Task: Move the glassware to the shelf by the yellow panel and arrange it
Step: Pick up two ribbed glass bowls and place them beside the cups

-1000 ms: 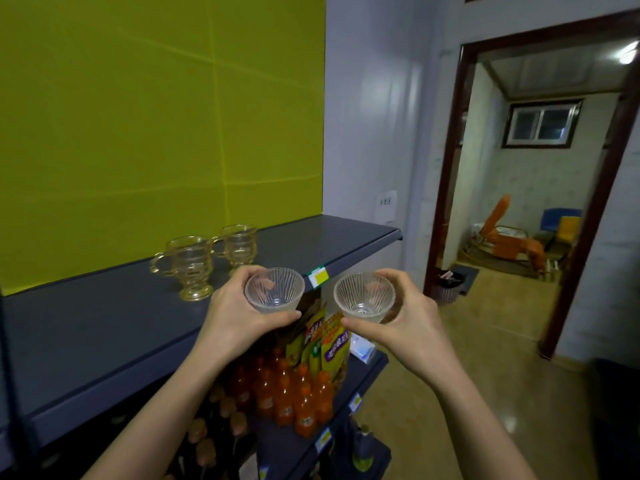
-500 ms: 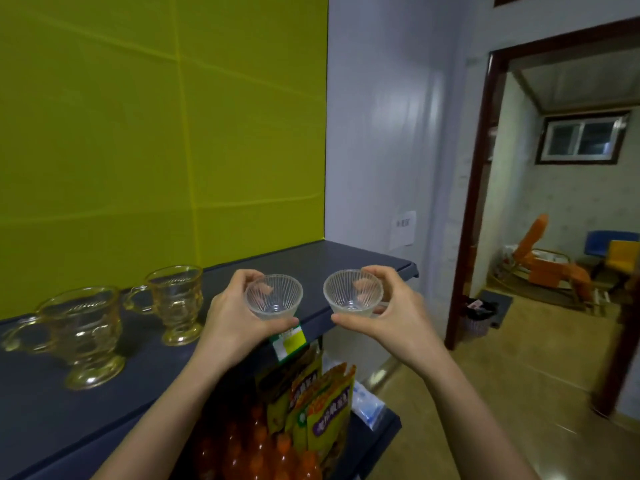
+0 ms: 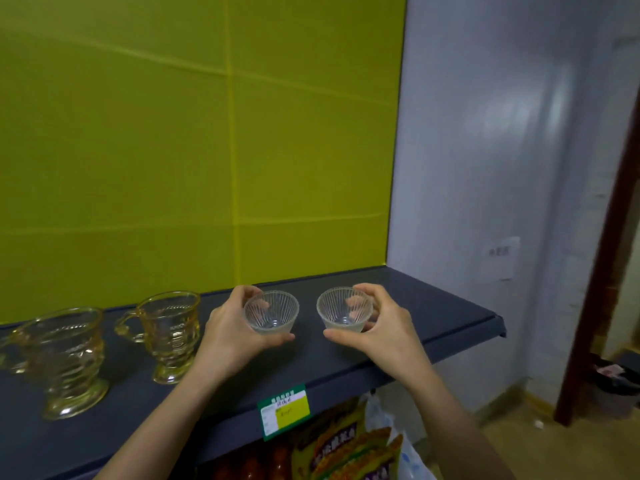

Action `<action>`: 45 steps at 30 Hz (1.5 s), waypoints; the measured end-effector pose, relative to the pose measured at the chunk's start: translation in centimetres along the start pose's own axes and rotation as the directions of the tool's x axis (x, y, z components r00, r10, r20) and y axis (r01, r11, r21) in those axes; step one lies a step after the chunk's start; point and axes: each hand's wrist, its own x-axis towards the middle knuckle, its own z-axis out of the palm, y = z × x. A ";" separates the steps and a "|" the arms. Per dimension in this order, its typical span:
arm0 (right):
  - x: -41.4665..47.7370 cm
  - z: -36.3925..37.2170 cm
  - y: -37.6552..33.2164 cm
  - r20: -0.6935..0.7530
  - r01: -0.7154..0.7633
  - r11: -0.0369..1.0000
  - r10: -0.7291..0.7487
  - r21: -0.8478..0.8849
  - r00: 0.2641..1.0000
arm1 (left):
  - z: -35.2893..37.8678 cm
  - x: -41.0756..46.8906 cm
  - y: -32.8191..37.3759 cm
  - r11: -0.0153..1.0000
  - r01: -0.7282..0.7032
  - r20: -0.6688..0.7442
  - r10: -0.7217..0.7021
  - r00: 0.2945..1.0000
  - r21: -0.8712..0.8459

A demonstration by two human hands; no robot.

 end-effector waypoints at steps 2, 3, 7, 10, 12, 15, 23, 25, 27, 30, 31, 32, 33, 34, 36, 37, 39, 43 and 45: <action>1.5 0.2 0.8 0.041 0.016 1.000 -0.017 0.023 0.999 | 0.4 0.4 -0.1 0.999 0.036 -0.038 -0.035 0.999 0.023; 2.2 0.4 1.2 0.057 0.021 0.999 -0.023 0.035 0.998 | 0.6 0.6 -0.1 0.998 0.050 -0.052 -0.048 0.997 0.038; 4.5 1.3 2.6 0.108 0.049 0.996 -0.057 0.080 0.993 | 1.3 0.9 -0.5 0.990 0.092 -0.109 -0.080 0.991 0.106; 5.5 2.2 3.5 0.149 0.060 0.994 -0.074 0.094 0.986 | 1.7 0.7 -1.1 0.981 0.117 -0.160 -0.092 0.983 0.157; 6.1 2.7 4.0 0.171 0.081 0.993 -0.095 0.087 0.981 | 2.2 0.7 -1.4 0.972 0.133 -0.174 -0.100 0.980 0.192; 6.8 3.3 4.6 0.193 0.115 0.991 -0.126 0.071 0.973 | 2.6 0.6 -1.8 0.956 0.150 -0.158 -0.112 0.981 0.250; 8.4 4.5 5.9 0.312 0.101 0.994 -0.112 0.051 0.944 | 3.1 0.7 -1.7 0.936 0.210 -0.132 -0.178 0.975 0.284; 8.6 4.8 6.2 0.333 0.096 0.994 -0.105 0.044 0.937 | 3.1 0.7 -1.7 0.930 0.214 -0.130 -0.182 0.975 0.299; 8.7 4.9 6.4 0.343 0.097 0.994 -0.107 0.044 0.933 | 3.2 0.7 -1.7 0.926 0.222 -0.128 -0.191 0.973 0.306; 8.9 4.9 6.6 0.360 0.118 0.992 -0.122 0.033 0.925 | 3.2 0.7 -1.7 0.922 0.234 -0.137 -0.200 0.970 0.310; 9.0 4.9 6.7 0.371 0.127 0.992 -0.128 0.027 0.920 | 3.3 0.7 -1.6 0.920 0.237 -0.139 -0.203 0.969 0.311; 9.0 4.9 6.8 0.386 0.136 0.990 -0.134 0.022 0.913 | 3.4 0.7 -1.5 0.918 0.237 -0.137 -0.203 0.970 0.318; 9.0 4.7 6.8 0.402 0.147 0.989 -0.140 0.013 0.905 | 3.4 0.7 -1.5 0.915 0.235 -0.132 -0.201 0.971 0.328; 8.9 4.6 6.8 0.414 0.162 0.987 -0.148 0.001 0.898 | 3.4 0.6 -1.3 0.911 0.233 -0.127 -0.201 0.971 0.340; 8.8 4.2 6.7 0.399 0.201 0.980 -0.184 -0.001 0.898 | 3.4 0.4 -0.7 0.907 0.228 -0.125 -0.196 0.973 0.355; 8.7 3.9 6.5 0.366 0.234 0.972 -0.223 0.016 0.904 | 3.3 0.1 -0.4 0.908 0.222 -0.128 -0.188 0.974 0.355; 8.5 3.3 5.6 0.273 0.339 0.940 -0.337 0.041 0.901 | 3.1 -0.6 0.7 0.916 0.192 -0.142 -0.150 0.978 0.353; 7.8 2.9 2.5 0.214 0.526 0.846 -0.532 0.087 0.819 | 1.5 -3.1 3.3 0.799 0.052 -0.248 0.123 0.961 0.599; 6.8 3.4 0.7 0.230 0.583 0.802 -0.596 0.128 0.769 | -0.1 -4.6 4.3 0.668 0.064 -0.261 0.198 0.945 0.741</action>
